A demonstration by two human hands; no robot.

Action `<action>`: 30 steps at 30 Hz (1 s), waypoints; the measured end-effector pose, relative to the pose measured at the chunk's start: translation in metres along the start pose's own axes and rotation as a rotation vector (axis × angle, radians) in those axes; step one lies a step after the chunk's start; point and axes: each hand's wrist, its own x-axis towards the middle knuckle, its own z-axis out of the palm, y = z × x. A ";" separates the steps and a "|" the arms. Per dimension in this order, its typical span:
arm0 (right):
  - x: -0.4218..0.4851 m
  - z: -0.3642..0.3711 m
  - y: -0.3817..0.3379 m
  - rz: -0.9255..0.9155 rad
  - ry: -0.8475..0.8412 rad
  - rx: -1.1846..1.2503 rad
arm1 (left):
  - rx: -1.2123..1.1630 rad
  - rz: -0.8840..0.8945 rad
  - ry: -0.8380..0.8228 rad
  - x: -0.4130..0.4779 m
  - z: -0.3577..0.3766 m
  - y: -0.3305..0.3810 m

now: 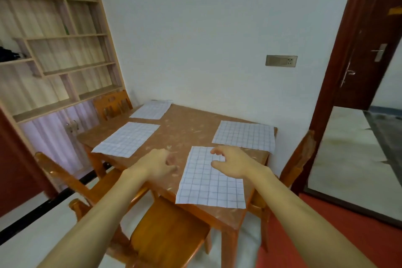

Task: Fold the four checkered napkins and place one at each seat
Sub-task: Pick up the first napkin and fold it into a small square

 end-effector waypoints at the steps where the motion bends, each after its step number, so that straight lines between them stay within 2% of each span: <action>1: 0.015 -0.005 0.010 0.004 0.008 0.001 | -0.002 0.007 0.013 0.020 -0.001 0.001; 5: 0.075 -0.032 0.047 0.033 0.028 0.001 | -0.035 0.022 0.040 0.093 -0.008 0.013; 13: 0.177 -0.066 0.117 0.097 0.043 0.040 | -0.118 0.067 -0.035 0.219 -0.008 0.038; 24: 0.305 -0.028 0.200 0.265 -0.029 0.056 | -0.109 0.097 -0.226 0.382 0.021 0.008; 30: 0.361 0.000 0.245 0.410 -0.044 0.145 | -0.118 0.116 -0.279 0.470 0.061 -0.023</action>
